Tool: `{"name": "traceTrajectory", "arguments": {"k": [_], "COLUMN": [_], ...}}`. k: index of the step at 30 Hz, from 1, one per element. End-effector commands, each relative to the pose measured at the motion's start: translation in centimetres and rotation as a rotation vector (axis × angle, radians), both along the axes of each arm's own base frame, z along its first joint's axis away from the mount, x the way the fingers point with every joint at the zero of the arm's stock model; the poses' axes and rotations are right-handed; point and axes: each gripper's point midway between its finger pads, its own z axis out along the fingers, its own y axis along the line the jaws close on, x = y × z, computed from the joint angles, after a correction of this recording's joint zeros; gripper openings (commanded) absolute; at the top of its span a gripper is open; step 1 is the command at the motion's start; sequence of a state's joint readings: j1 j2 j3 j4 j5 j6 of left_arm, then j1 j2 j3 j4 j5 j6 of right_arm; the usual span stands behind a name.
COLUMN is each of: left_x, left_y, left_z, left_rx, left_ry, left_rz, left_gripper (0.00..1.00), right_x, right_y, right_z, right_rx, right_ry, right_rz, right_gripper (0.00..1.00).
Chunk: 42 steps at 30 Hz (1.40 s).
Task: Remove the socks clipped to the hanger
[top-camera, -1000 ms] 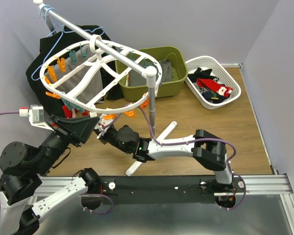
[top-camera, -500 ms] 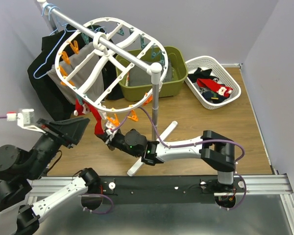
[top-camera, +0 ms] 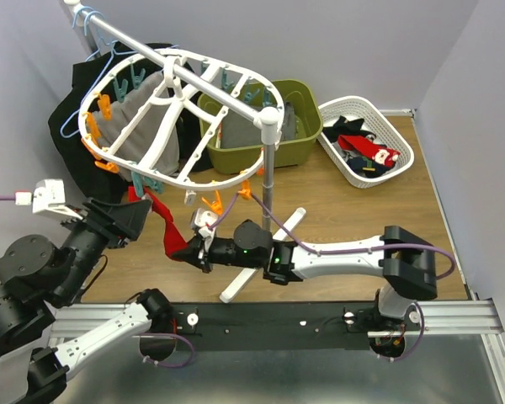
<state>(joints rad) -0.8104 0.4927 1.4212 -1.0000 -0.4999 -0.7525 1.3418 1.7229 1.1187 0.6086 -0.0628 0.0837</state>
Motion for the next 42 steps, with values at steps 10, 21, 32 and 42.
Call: {"name": "traceTrajectory", "arguments": {"k": [10, 21, 32, 42], "left_x": [-1.1, 1.4, 3.5, 4.7], "left_y": [-2.4, -3.5, -5.0, -5.7], "left_z": [1.6, 1.0, 1.5, 0.7], "left_rx": [-0.232, -0.185, -0.029, 0.063], "left_ry": [0.024, -0.047, -0.122, -0.111], "left_rz": [-0.114, -0.069, -0.065, -0.054], "left_gripper": [0.67, 0.52, 0.63, 0.61], "right_x": [-6.6, -7.8, -7.7, -7.6], "right_y": [-3.4, -4.4, -5.2, -5.2], "right_z": [3.6, 4.5, 4.6, 4.4], "right_rx": [0.018, 0.041, 0.048, 0.041], "right_ry": [0.106, 0.137, 0.137, 0.138], "right_rz": [0.315, 0.369, 0.348, 0.348], "right_gripper": [0.01, 0.01, 0.01, 0.01]}}
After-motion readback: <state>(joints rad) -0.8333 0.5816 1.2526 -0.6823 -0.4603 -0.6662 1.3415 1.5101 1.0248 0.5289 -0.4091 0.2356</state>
